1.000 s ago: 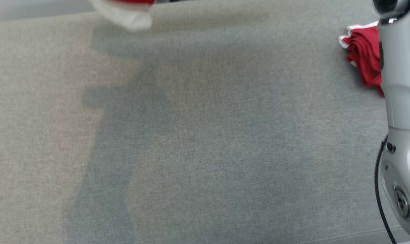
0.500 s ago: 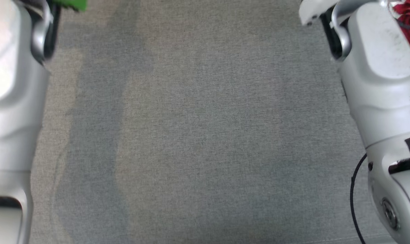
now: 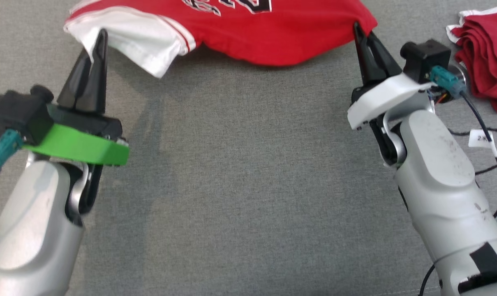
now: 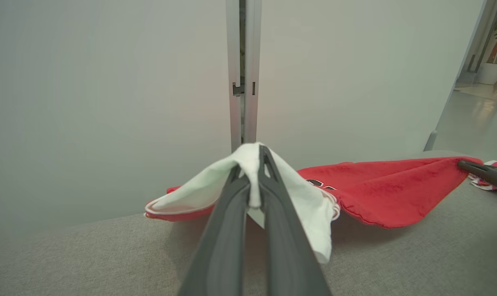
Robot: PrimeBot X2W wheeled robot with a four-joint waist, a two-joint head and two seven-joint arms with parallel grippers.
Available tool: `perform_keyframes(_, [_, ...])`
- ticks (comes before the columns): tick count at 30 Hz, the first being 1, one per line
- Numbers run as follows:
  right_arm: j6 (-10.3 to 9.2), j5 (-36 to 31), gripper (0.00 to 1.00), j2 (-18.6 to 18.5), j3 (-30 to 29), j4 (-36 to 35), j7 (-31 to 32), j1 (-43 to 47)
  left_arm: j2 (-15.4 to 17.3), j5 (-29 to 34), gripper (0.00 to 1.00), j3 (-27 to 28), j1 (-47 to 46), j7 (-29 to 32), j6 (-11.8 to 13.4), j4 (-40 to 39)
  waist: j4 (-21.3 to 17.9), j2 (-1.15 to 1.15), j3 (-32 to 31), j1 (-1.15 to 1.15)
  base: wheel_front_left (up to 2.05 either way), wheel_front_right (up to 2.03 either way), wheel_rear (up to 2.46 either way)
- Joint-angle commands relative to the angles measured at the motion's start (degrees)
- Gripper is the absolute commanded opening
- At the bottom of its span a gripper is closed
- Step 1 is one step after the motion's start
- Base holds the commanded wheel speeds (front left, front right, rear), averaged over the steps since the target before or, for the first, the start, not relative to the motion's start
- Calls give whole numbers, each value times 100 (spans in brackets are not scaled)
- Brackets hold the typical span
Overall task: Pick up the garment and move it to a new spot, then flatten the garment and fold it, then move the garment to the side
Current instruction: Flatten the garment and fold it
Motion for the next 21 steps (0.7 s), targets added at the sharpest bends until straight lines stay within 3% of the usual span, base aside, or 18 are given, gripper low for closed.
perform_keyframes(1, [-7,83,0,-43,4,-152,-24,254,77,-49,0,54,304,-29,71,-158,-37,0,-365,-1,0,0,0])
perform_keyframes(8, [-7,241,0,-97,-140,-1033,135,1553,28,-154,0,91,1914,-24,450,-1023,36,0,-1173,-1,0,0,0])
perform_keyframes(21, [-7,-53,0,57,-1128,-3485,1254,4503,14,-357,0,-68,4364,208,1249,-2293,233,0,-2171,-1,0,0,0])
